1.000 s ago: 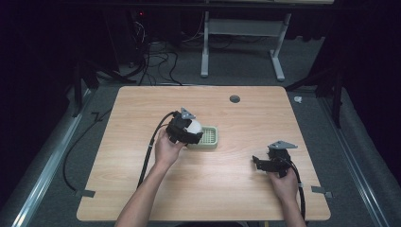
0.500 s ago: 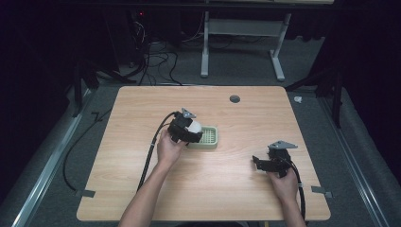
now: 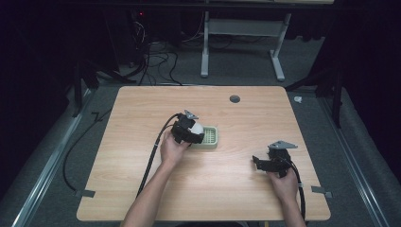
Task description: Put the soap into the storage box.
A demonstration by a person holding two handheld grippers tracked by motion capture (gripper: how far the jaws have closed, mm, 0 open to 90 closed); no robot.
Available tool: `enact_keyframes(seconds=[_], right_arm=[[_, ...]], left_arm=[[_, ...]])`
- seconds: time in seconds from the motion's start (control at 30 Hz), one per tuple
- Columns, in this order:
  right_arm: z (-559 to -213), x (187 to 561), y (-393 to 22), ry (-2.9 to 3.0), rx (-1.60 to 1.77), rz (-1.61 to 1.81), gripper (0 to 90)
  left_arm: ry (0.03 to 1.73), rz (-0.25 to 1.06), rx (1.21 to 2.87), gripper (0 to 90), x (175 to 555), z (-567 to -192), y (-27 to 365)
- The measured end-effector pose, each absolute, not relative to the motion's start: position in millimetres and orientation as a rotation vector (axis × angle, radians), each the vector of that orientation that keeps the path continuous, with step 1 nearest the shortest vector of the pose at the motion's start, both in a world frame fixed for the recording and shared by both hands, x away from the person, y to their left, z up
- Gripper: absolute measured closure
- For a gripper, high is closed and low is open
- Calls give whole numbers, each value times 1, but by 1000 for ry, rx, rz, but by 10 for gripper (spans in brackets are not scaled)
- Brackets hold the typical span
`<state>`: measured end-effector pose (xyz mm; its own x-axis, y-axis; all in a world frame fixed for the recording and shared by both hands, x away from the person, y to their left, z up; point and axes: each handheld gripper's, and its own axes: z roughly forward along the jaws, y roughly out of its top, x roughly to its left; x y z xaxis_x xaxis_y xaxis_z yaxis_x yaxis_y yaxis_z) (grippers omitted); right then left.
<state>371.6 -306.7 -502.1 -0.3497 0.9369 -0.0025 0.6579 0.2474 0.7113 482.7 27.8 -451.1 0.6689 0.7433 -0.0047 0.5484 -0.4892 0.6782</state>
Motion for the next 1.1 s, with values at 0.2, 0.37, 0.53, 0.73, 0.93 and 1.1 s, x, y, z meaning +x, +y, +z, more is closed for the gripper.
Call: enact_keyframes(seconds=[0.2, 0.37, 0.53, 0.73, 0.93, 1.1], right_arm=[[-502, 372, -307, 2096, 1454, 874, 198], [-502, 372, -307, 2098, 1456, 875, 198], [-502, 372, -307, 2097, 1454, 875, 198], [-502, 372, -307, 2098, 1453, 875, 198], [-502, 372, -307, 2098, 1453, 875, 198], [-502, 372, -307, 2098, 1453, 876, 198]], left_arm=[[1004, 380, 2231, 246, 484, -456, 24], [1013, 384, 2227, 246, 486, -460, 19], [1015, 402, 2255, 245, 486, -464, 16], [1018, 403, 2260, 245, 487, -467, 15], [1019, 418, 2278, 245, 485, -468, 12], [1027, 412, 2284, 243, 486, -471, 12]])
